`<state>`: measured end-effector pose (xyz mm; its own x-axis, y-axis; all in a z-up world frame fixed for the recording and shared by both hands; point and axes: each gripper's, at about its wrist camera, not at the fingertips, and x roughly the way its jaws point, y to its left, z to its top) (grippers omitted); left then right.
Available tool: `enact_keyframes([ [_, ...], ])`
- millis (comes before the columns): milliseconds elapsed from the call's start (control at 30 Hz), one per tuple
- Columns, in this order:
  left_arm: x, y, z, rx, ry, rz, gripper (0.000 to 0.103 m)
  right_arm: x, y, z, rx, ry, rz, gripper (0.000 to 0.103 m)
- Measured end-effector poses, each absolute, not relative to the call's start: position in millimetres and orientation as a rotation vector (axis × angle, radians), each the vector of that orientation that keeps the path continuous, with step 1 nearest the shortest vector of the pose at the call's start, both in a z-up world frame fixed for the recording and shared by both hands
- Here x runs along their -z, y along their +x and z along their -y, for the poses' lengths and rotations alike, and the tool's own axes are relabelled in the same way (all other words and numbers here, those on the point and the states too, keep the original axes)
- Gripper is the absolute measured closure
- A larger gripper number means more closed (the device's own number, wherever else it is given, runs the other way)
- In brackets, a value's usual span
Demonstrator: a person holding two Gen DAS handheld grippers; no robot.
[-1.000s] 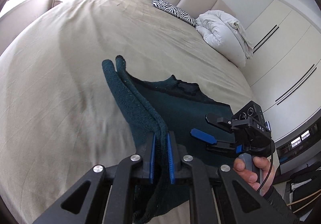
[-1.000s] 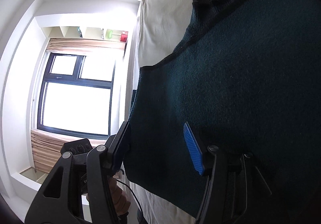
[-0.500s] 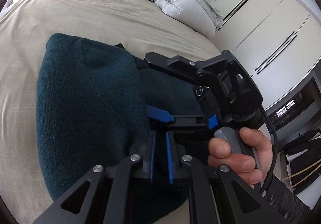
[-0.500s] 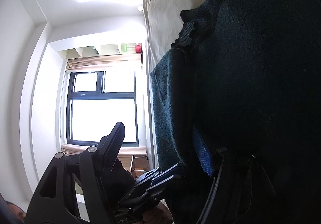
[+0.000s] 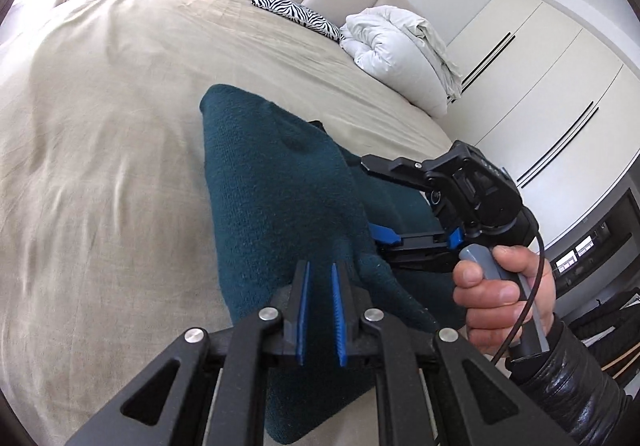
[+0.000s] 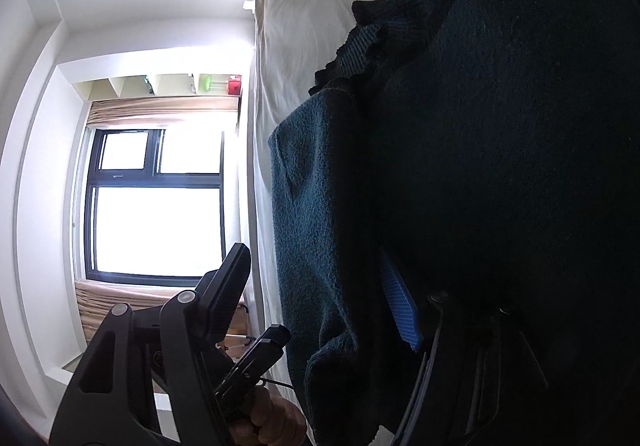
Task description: Fold small clothes
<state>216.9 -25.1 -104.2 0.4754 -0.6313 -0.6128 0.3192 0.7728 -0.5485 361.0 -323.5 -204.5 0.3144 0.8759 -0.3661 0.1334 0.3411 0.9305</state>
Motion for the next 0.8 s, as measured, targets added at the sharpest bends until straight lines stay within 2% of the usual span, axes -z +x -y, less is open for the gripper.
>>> enact_keyframes([
  [200, 111.3, 218.9, 28.7, 0.616, -0.391, -0.913, 0.092, 197.3, 360.3, 299.0, -0.590, 0.990, -1.251, 0.041],
  [233, 112.7, 218.3, 27.5, 0.615, -0.394, -0.914, 0.092, 196.1, 360.7, 296.3, -0.580, 0.973, -1.258, 0.046],
  [300, 111.5, 214.8, 26.5, 0.610, -0.394, -0.913, 0.092, 197.4, 361.2, 291.3, -0.564, 0.928, -1.277, 0.062],
  [333, 111.6, 213.6, 25.7, 0.610, -0.397, -0.913, 0.092, 198.2, 360.8, 288.9, -0.553, 0.906, -1.287, 0.075],
  [433, 109.1, 212.4, 25.3, 0.607, -0.390, -0.910, 0.092, 200.0, 357.1, 289.1, -0.533, 0.887, -1.283, 0.088],
  [533, 103.2, 208.9, 29.2, 0.605, -0.361, -0.903, 0.088, 192.2, 351.6, 291.9, -0.526, 0.851, -1.257, 0.091],
  [800, 81.3, 205.0, 55.9, 0.641, -0.298, -0.864, 0.064, 158.2, 333.8, 333.7, -0.501, 0.745, -1.196, 0.093],
])
